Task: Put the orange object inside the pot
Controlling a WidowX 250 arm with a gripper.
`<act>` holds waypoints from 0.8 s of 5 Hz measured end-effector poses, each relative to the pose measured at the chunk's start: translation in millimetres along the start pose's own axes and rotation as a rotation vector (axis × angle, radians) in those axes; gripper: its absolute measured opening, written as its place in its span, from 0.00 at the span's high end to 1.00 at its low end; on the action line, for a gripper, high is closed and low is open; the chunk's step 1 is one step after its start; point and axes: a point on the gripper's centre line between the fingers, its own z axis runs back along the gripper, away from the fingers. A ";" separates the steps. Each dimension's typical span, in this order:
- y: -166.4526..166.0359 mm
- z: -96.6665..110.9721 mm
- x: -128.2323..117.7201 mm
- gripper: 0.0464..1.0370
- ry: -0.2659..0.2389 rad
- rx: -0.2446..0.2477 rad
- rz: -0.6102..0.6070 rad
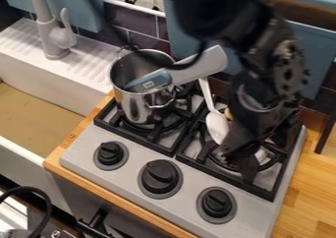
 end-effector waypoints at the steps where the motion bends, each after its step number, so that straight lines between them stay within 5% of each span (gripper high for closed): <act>1: -22.0 -6.5 8.8 0.04 -0.037 -0.006 0.065; 4: -34.7 -19.5 37.6 0.04 -0.203 0.008 0.149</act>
